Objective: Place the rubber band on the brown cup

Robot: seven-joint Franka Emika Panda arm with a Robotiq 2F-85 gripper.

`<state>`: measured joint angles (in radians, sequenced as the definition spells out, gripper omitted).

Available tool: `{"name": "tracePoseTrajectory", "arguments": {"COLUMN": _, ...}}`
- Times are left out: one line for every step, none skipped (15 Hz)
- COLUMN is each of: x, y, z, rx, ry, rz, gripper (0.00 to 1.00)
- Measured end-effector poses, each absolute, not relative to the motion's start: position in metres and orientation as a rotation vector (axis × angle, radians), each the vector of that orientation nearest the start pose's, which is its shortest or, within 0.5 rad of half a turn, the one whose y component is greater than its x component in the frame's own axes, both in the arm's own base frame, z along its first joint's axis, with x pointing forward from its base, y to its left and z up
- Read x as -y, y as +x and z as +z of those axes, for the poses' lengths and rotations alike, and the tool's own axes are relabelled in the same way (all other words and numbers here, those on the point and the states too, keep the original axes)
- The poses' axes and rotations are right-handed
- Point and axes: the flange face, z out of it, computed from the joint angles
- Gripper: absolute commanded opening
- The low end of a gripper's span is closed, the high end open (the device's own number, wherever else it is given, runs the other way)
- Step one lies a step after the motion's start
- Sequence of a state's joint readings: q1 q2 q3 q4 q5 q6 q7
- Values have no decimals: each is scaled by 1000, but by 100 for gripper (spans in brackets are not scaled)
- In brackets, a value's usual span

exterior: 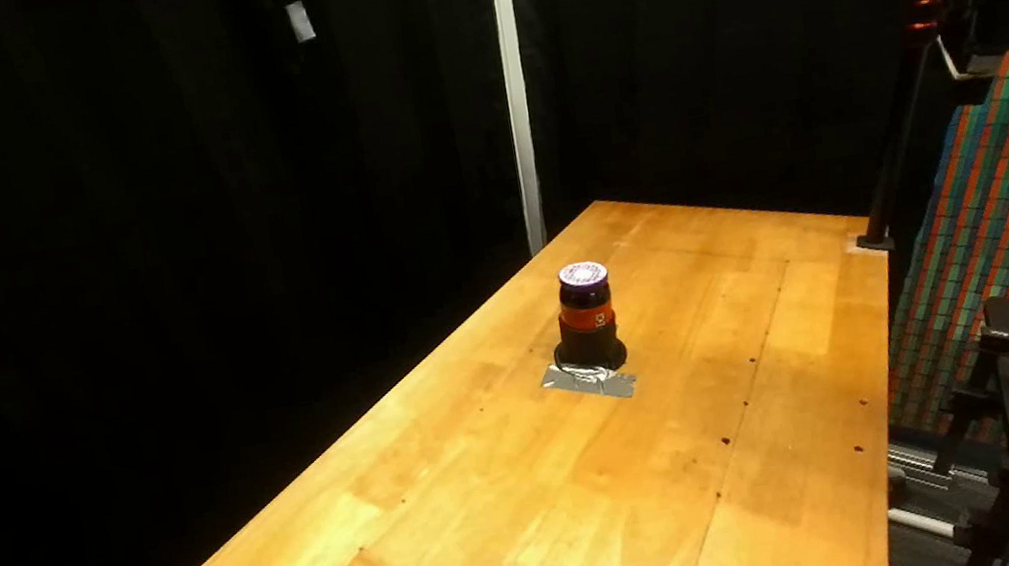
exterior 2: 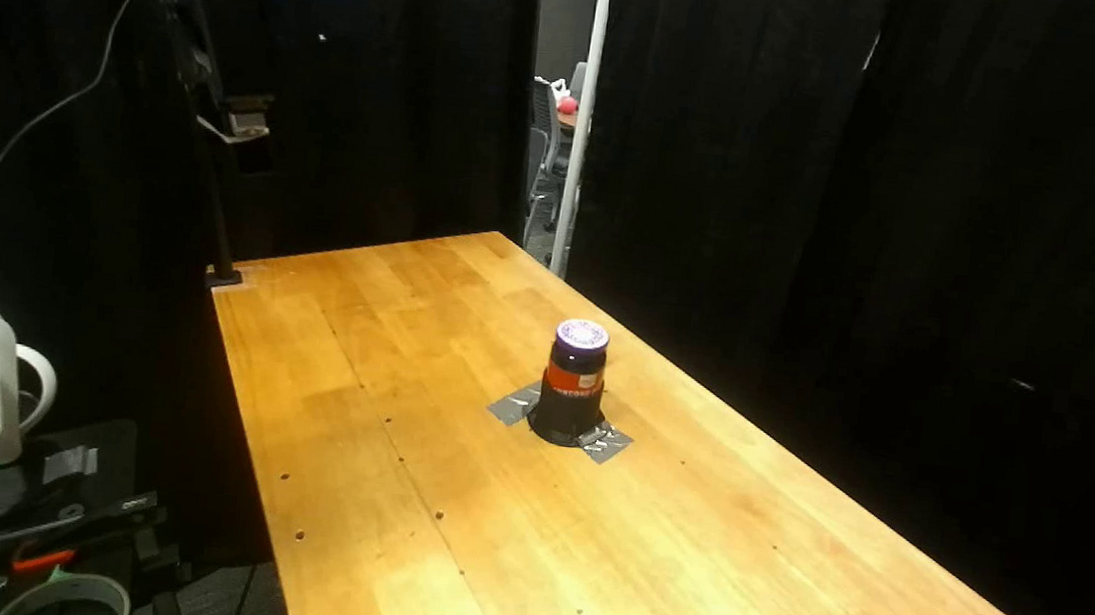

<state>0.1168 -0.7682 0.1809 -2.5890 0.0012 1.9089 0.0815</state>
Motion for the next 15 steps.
{"name": "tracePoseTrajectory", "arguments": {"x": -101, "y": 315, "z": 500, "rx": 277, "ry": -3235, "rz": -161, "gripper": 100}}
{"name": "tracePoseTrajectory", "arguments": {"x": -101, "y": 315, "z": 500, "rx": 277, "ry": -3235, "rz": -161, "gripper": 100}}
{"name": "tracePoseTrajectory", "arguments": {"x": -101, "y": 315, "z": 500, "rx": 277, "ry": -3235, "rz": -161, "gripper": 100}}
{"name": "tracePoseTrajectory", "arguments": {"x": -101, "y": 315, "z": 500, "rx": 277, "ry": -3235, "rz": -161, "gripper": 100}}
{"name": "tracePoseTrajectory", "arguments": {"x": -101, "y": 315, "z": 500, "rx": 277, "ry": -3235, "rz": -161, "gripper": 100}}
{"name": "tracePoseTrajectory", "arguments": {"x": -101, "y": 315, "z": 500, "rx": 277, "ry": -3235, "rz": -161, "gripper": 100}}
{"name": "tracePoseTrajectory", "arguments": {"x": -101, "y": 315, "z": 500, "rx": 277, "ry": -3235, "rz": -161, "gripper": 100}}
{"name": "tracePoseTrajectory", "arguments": {"x": -101, "y": 315, "z": 500, "rx": 277, "ry": -3235, "rz": -161, "gripper": 100}}
{"name": "tracePoseTrajectory", "arguments": {"x": -101, "y": 315, "z": 500, "rx": 277, "ry": -3235, "rz": -161, "gripper": 100}}
{"name": "tracePoseTrajectory", "arguments": {"x": -101, "y": 315, "z": 500, "rx": 277, "ry": -3235, "rz": -161, "gripper": 100}}
{"name": "tracePoseTrajectory", "arguments": {"x": -101, "y": 315, "z": 500, "rx": 277, "ry": -3235, "rz": -161, "gripper": 100}}
{"name": "tracePoseTrajectory", "arguments": {"x": -101, "y": 315, "z": 500, "rx": 277, "ry": -3235, "rz": -161, "gripper": 100}}
{"name": "tracePoseTrajectory", "arguments": {"x": -101, "y": 315, "z": 499, "rx": 277, "ry": -3236, "rz": -158, "gripper": 100}}
{"name": "tracePoseTrajectory", "arguments": {"x": -102, "y": 317, "z": 498, "rx": 278, "ry": -3236, "rz": -152, "gripper": 100}}
{"name": "tracePoseTrajectory", "arguments": {"x": -104, "y": 321, "z": 500, "rx": 276, "ry": -3234, "rz": -152, "gripper": 100}}
